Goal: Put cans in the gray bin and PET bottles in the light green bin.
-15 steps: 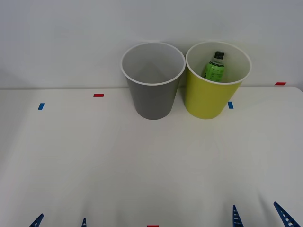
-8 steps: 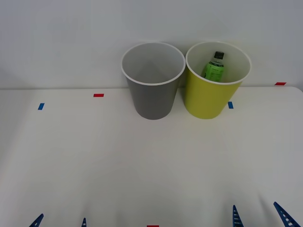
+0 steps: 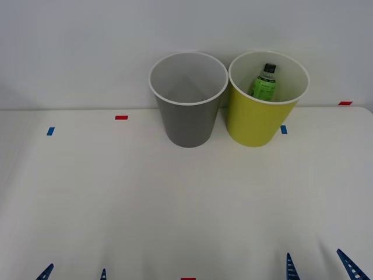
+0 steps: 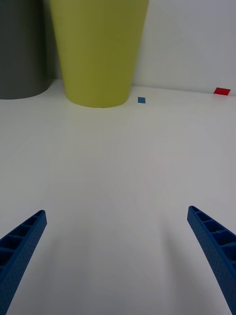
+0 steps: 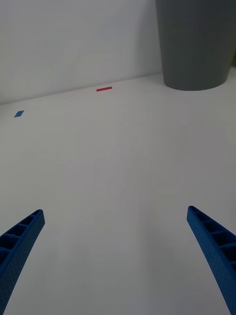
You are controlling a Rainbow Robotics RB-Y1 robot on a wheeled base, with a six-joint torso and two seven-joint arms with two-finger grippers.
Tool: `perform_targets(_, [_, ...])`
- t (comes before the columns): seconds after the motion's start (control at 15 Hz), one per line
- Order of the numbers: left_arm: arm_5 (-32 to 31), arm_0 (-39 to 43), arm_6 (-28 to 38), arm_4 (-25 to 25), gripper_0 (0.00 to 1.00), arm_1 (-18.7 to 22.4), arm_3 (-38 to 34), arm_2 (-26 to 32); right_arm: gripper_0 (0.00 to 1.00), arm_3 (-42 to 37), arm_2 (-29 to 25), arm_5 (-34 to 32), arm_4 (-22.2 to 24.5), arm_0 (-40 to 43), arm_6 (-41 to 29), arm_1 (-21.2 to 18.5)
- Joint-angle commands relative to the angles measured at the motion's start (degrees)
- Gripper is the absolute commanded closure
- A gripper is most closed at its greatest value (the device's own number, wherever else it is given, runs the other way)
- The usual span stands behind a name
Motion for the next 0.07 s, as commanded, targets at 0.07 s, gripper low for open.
perform_targets(0.07, [0.0, 0.0, 0.0, 0.0, 0.00, 0.0, 0.0, 0.0, 0.00, 0.0, 0.0, 0.0, 0.0, 0.0, 0.0, 0.0])
